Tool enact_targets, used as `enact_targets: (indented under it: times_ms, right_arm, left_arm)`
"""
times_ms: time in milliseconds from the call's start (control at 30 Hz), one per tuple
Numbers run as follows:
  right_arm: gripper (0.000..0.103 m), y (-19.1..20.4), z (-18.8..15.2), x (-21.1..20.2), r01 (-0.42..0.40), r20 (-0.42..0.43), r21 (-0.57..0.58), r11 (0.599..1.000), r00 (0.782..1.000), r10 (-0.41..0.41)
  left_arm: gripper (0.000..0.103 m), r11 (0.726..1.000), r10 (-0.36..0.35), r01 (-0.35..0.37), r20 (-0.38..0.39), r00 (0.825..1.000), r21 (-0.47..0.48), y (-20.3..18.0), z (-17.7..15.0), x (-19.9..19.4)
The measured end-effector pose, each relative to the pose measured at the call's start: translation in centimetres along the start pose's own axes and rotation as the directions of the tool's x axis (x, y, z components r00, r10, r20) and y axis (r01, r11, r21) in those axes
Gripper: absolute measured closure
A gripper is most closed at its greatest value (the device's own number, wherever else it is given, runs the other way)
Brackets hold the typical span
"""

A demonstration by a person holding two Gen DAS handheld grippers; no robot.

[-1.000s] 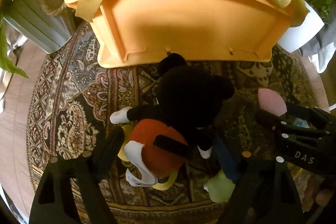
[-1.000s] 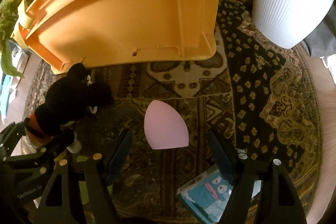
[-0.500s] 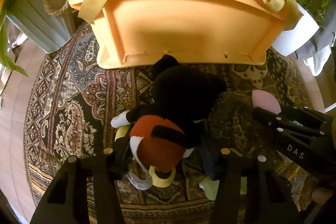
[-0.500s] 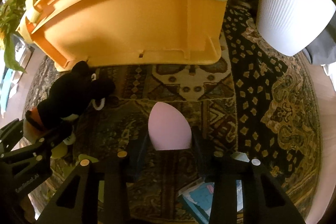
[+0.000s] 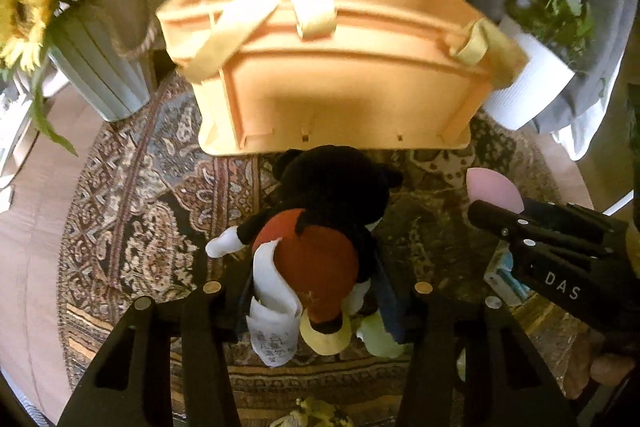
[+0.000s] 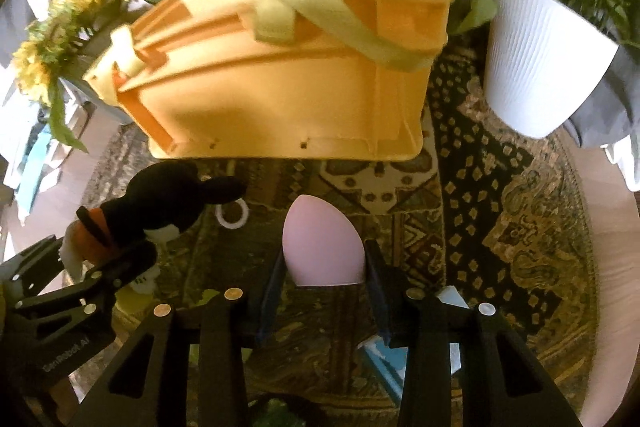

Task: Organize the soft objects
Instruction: 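Carry the Mickey plush and pink sponge over the crate with both tools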

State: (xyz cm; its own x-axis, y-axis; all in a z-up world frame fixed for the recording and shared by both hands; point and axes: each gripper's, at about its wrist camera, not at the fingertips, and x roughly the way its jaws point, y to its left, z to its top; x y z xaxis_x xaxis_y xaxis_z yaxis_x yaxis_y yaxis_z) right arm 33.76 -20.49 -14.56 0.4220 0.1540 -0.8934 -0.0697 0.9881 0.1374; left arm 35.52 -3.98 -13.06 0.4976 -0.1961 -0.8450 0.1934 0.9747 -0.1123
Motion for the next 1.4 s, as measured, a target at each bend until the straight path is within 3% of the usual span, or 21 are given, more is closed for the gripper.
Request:
enact_targets:
  times_ms: [533, 1033, 1400]
  right_arm:
    - [0.063, 1.8, 1.3, -6.9, -0.025, 0.171, -0.053, 0.998, 0.985, 0.034]
    - [0.063, 3.2, 3.2, -12.6, -0.042, 0.345, -0.093, 0.995, 0.936, 0.072]
    - [0.063, 3.3, 5.6, -14.5, -0.036, 0.438, -0.092, 0.995, 0.896, 0.073]
  left_arm:
    - [0.054, 1.000, -0.008, 0.004, 0.199, 0.980, 0.021, -0.9, 0.1, -7.4]
    - [0.054, 1.000, -0.009, -0.001, 0.354, 0.935, 0.028, -1.3, 1.3, -12.7]
    - [0.054, 0.999, 0.000, -0.022, 0.454, 0.891, 0.044, -1.6, 3.8, -14.9]
